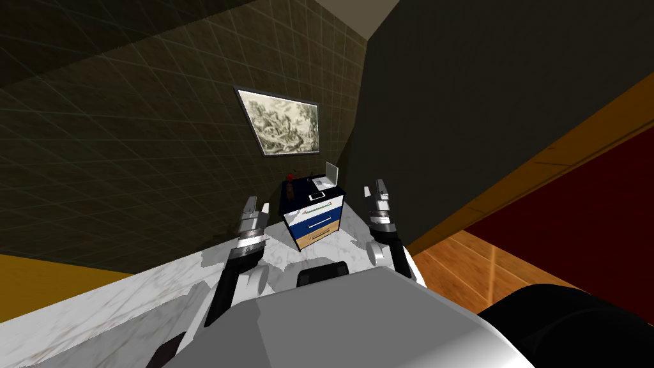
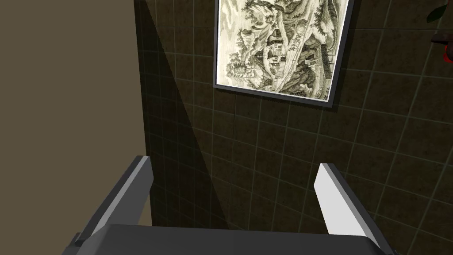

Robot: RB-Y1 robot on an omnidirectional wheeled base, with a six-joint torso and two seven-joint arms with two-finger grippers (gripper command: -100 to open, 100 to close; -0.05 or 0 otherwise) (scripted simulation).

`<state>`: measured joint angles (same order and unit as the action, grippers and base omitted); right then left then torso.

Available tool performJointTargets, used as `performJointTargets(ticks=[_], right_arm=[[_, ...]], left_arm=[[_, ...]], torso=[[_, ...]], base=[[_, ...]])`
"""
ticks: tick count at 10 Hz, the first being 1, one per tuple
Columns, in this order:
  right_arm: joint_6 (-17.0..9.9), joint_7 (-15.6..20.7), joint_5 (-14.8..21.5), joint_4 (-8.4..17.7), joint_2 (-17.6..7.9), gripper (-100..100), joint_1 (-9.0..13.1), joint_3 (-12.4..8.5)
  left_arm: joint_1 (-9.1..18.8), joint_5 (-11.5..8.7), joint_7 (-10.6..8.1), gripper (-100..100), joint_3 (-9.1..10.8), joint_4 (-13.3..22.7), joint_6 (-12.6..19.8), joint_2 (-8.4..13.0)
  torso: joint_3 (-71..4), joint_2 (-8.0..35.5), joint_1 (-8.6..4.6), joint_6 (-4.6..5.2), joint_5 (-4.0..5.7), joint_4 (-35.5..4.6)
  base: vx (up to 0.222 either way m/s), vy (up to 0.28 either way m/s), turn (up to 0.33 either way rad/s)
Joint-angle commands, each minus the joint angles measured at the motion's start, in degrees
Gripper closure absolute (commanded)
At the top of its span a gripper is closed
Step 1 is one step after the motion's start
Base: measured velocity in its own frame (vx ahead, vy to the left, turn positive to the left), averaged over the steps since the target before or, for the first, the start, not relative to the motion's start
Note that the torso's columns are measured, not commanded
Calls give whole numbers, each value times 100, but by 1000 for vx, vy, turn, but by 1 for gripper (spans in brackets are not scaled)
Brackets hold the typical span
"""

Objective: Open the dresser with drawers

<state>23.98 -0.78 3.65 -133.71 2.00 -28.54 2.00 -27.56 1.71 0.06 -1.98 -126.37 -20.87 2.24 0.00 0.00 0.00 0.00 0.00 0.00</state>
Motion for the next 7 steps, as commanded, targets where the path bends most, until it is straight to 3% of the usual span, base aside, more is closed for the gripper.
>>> performJointTargets(ticks=[1, 7], right_arm=[[0, 0, 0, 0, 0, 0, 0, 0], [1, 0, 0, -2, 0, 0, 0, 0]], left_arm=[[0, 0, 0, 0, 0, 0, 0, 0], [0, 0, 0, 0, 0, -2, -1, 0]], torso=[[-467, 232, 0, 0, 0, -235], [-5381, 2692, 0, 0, 0, -2691]], base=[[0, 0, 0], [0, 0, 0]])
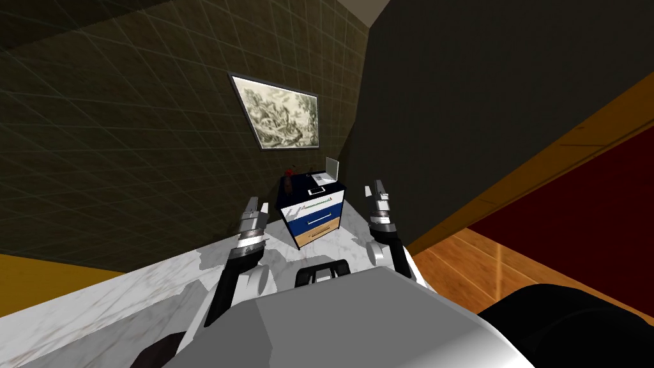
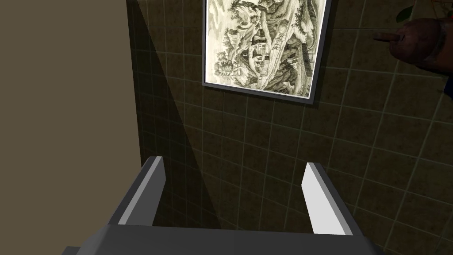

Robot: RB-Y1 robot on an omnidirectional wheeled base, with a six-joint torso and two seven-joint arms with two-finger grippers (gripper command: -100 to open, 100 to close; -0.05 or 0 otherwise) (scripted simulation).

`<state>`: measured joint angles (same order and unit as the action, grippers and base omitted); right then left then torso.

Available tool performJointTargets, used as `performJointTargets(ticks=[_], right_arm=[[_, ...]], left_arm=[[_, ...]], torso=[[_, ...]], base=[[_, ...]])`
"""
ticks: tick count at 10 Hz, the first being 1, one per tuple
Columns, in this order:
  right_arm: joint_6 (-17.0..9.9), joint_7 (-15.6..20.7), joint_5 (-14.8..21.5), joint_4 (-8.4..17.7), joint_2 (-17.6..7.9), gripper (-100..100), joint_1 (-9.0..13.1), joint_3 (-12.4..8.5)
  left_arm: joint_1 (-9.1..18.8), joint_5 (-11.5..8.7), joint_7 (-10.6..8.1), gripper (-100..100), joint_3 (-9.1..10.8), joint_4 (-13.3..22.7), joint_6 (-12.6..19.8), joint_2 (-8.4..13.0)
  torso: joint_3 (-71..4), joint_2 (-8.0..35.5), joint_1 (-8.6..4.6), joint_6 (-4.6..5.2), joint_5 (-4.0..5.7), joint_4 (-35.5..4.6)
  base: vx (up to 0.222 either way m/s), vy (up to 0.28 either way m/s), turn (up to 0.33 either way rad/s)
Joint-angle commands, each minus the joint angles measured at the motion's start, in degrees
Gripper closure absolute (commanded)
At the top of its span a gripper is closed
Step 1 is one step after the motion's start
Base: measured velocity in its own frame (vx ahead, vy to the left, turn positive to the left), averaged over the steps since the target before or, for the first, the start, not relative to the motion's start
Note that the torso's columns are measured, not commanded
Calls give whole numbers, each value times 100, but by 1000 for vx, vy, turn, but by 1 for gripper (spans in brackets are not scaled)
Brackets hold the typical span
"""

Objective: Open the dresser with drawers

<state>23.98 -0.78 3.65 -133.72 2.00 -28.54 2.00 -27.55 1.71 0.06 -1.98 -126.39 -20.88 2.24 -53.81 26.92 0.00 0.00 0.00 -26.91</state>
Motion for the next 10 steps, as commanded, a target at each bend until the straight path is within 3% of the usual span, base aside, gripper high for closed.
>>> performJointTargets(ticks=[1, 2, 3, 5, 10], right_arm=[[0, 0, 0, 0, 0, 0, 0, 0], [0, 0, 0, 0, 0, 0, 0, 0], [0, 0, 0, 0, 0, 0, 0, 0], [-1, 0, 0, 3, 0, 0, -1, 0], [0, 0, 0, 3, 1, 0, -1, 0]], left_arm=[[0, 0, 0, 0, 0, 0, 0, 0], [0, 0, 0, 0, 0, 0, 0, 0], [18, -6, 0, -100, 12, 89, -27, 188], [62, -20, -2, -100, 41, 306, -92, 385], [172, -55, -4, -100, 113, 849, -252, 517]], torso=[[-846, 423, 0, 0, 0, -423], [-1691, 846, 0, 0, 0, -846], [-2538, 1269, 0, 0, 0, -1269], [-3049, 1507, -8, 0, 2, -1511], [-3075, 1537, 1, 0, 0, -1537]], base=[[0, 0, 0], [0, 0, 0], [20, -16, 17], [40, -54, 24], [57, -68, 29]])
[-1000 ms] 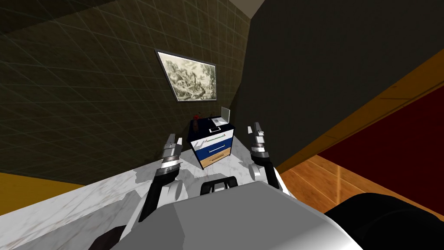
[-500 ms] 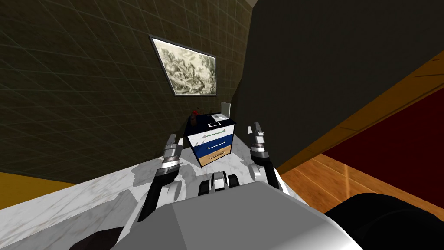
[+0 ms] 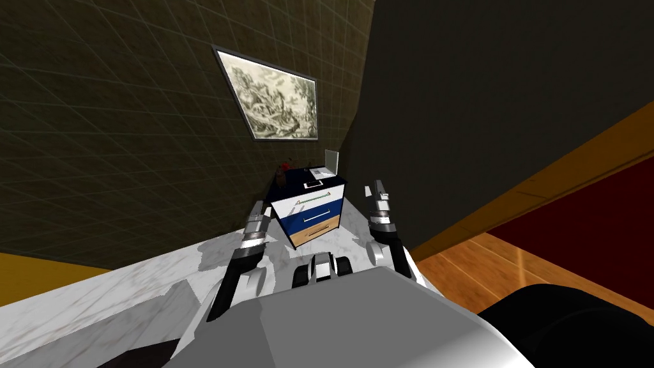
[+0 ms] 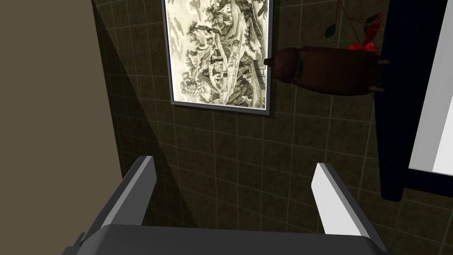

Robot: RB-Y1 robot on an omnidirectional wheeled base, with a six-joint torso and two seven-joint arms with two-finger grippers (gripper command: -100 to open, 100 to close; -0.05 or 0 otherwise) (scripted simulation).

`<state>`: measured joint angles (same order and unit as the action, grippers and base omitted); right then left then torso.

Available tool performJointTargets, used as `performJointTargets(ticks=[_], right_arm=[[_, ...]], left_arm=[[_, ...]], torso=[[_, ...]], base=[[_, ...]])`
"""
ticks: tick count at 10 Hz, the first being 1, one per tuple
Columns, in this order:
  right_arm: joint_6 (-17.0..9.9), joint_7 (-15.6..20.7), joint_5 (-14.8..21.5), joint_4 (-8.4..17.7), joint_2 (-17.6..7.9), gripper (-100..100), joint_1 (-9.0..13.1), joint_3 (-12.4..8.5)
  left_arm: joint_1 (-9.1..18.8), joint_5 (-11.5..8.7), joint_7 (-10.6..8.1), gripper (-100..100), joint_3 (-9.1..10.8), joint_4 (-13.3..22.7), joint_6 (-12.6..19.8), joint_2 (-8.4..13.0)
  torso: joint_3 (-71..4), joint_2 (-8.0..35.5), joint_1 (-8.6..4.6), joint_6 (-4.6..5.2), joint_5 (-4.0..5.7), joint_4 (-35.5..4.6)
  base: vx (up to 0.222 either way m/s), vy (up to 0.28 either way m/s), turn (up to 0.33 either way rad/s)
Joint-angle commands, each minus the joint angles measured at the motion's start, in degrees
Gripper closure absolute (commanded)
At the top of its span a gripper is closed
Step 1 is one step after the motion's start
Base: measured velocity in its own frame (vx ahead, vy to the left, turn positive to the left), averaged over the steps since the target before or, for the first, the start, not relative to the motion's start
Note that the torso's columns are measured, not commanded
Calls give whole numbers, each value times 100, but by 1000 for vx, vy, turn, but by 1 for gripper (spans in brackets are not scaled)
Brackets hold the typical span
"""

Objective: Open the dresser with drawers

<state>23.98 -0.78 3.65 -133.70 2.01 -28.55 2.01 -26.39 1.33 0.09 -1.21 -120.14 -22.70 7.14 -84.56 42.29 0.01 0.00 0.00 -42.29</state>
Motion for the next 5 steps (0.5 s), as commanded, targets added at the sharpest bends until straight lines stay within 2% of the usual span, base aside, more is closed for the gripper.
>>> performJointTargets(ticks=[1, 5], right_arm=[[0, 0, 0, 0, 0, 0, 0, 0], [0, 0, 0, 0, 0, 0, 0, 0]], left_arm=[[81, -25, -8, -100, 53, 344, -105, 32], [174, -55, -10, -100, 114, 805, -243, 27]], torso=[[1, 1, -2, 0, 0, 0], [-1, -1, -2, 0, 1, 0]], base=[[61, -71, 35], [60, -76, 30]])
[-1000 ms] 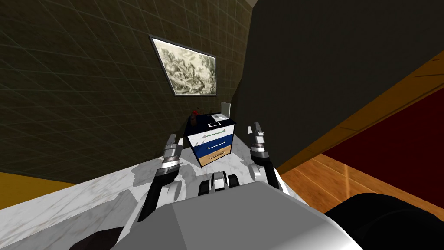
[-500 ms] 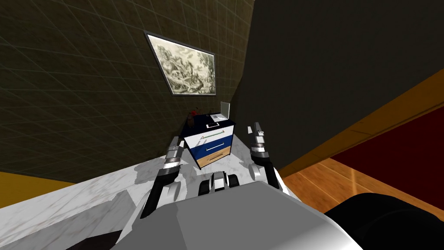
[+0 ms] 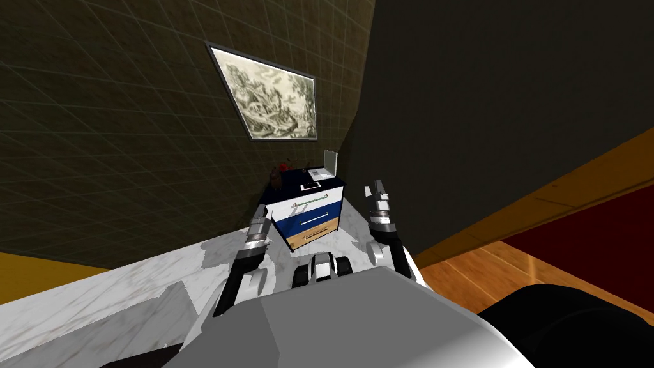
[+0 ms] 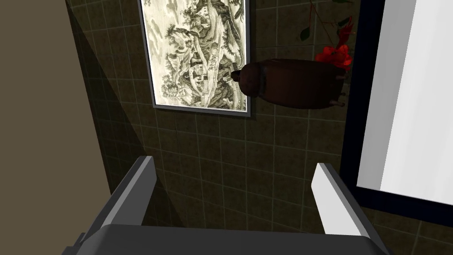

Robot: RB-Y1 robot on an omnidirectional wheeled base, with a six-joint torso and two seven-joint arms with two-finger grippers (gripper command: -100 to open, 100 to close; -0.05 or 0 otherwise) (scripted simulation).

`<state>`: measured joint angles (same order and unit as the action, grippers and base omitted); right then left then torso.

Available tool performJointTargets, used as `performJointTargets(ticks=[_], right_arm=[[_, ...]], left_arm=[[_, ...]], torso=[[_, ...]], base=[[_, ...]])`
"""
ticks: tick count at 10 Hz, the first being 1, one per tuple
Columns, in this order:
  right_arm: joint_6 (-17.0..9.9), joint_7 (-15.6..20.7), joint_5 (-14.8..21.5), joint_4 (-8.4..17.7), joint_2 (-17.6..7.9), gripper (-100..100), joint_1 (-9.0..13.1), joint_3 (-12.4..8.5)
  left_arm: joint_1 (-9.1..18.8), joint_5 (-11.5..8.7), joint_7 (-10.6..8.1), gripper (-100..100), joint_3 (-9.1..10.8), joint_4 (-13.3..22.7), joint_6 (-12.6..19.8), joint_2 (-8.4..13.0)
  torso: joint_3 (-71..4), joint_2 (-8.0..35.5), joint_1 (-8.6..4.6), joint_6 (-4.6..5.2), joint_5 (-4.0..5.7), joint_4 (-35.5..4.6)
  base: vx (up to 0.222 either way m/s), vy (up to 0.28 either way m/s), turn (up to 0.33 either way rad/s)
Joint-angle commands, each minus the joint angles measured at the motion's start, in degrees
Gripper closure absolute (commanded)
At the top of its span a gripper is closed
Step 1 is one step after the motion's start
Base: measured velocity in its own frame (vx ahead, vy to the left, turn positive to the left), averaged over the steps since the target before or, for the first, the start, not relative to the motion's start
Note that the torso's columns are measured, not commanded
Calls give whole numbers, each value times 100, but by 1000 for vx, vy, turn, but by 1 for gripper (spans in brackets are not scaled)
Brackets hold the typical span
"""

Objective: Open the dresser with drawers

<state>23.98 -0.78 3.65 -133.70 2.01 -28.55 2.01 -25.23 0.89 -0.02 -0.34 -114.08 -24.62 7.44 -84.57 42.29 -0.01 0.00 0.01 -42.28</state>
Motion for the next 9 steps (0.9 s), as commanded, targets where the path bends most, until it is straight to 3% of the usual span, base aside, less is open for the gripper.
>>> performJointTargets(ticks=[1, 9], right_arm=[[0, 0, 0, 0, 0, 0, 0, 0], [0, 0, 0, 0, 0, 0, 0, 0]], left_arm=[[79, -18, -1, -100, 41, 304, -82, 2], [291, -87, -6, -100, 182, 1347, -396, 108]], torso=[[1, 1, 3, 0, -1, 0], [1, 2, 7, 0, -2, -1]], base=[[53, -58, 28], [61, -81, 33]])
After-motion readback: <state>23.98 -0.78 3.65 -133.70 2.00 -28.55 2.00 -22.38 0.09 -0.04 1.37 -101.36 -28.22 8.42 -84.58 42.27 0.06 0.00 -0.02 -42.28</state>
